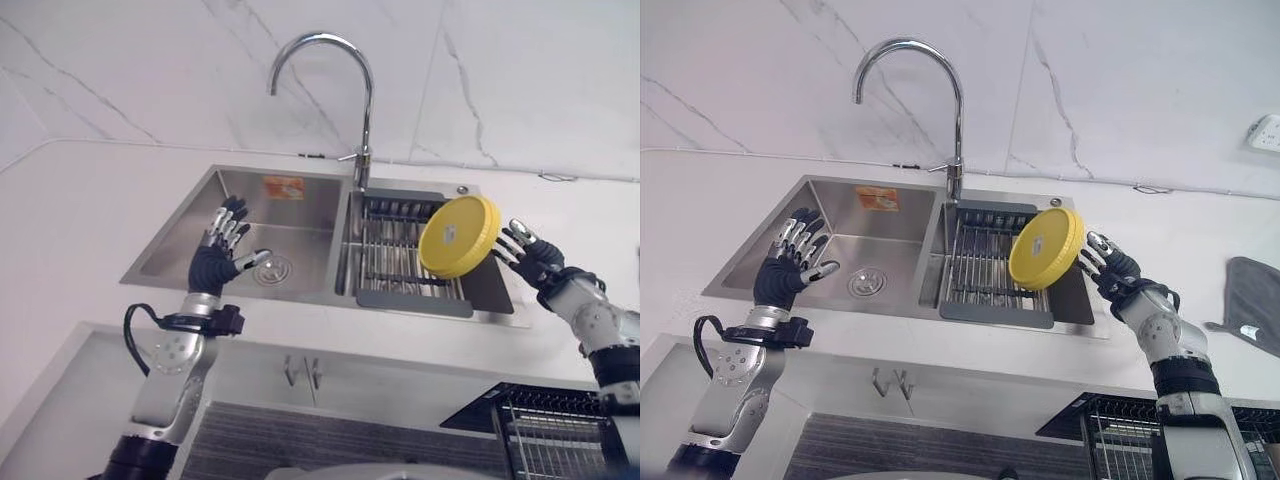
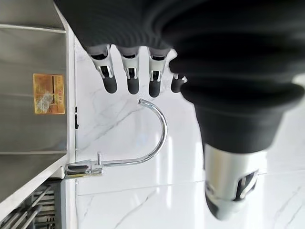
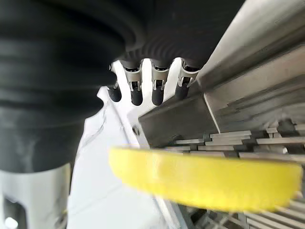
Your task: Place the dishes in the dishwasher.
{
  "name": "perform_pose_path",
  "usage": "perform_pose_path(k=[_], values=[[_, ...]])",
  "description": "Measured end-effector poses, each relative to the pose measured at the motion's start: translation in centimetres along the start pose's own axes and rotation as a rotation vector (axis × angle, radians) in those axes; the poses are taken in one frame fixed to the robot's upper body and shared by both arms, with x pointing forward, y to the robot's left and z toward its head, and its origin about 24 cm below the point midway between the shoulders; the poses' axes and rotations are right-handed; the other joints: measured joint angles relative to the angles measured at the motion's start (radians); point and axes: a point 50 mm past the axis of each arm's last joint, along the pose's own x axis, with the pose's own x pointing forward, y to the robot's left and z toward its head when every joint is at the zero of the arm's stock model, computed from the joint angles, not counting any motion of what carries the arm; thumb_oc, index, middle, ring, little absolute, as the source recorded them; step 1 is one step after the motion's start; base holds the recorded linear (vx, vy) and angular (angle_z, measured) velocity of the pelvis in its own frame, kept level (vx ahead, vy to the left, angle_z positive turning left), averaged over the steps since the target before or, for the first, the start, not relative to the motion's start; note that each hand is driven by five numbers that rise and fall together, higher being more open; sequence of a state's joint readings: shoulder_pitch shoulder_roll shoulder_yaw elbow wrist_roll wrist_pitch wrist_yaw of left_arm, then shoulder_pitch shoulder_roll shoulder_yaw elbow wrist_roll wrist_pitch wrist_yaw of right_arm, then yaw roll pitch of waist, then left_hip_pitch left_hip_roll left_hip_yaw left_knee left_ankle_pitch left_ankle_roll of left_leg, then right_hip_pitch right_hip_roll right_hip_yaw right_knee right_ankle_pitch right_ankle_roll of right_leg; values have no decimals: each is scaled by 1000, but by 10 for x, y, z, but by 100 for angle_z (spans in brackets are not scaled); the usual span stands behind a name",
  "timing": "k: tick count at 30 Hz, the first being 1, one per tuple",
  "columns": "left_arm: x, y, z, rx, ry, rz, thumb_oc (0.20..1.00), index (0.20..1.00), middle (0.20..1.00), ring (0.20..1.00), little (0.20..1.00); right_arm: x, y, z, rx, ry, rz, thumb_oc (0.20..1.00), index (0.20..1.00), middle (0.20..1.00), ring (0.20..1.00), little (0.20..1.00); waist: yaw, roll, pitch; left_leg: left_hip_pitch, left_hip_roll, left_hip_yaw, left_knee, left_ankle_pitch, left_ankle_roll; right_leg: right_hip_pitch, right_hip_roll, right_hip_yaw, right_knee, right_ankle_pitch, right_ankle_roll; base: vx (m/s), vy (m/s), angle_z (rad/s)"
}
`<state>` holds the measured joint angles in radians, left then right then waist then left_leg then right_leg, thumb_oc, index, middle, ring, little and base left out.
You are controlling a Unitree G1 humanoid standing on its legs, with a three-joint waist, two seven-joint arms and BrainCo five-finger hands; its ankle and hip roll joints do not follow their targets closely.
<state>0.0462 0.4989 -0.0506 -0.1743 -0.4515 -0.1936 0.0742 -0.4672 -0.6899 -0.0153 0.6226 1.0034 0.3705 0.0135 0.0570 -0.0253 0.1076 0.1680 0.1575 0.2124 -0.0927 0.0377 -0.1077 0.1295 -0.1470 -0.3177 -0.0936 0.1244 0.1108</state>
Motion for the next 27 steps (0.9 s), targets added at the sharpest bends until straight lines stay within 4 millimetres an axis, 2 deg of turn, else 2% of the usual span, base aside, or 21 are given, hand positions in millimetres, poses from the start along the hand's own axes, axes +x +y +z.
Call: perform_pose_path(k=[15,27], values=[[1,1,1,12,0,-4,1000,1000,1000,1000,1000,-1,0,1,-18,34,21,1000,1000,1000,1000,1000,9,-5,3,6,0,-12,0,0,0,12,1,-12,0,-5,0,4,2,1],[2,-4,-1,10,13,-32,1000,1000,1000,1000,1000,3,5,6,-142,106,58,1000,1000,1000,1000,1000,18,-7,4,8,-1,-13,5,0,-1,14,1,-15,0,-5,0,0,0,0]])
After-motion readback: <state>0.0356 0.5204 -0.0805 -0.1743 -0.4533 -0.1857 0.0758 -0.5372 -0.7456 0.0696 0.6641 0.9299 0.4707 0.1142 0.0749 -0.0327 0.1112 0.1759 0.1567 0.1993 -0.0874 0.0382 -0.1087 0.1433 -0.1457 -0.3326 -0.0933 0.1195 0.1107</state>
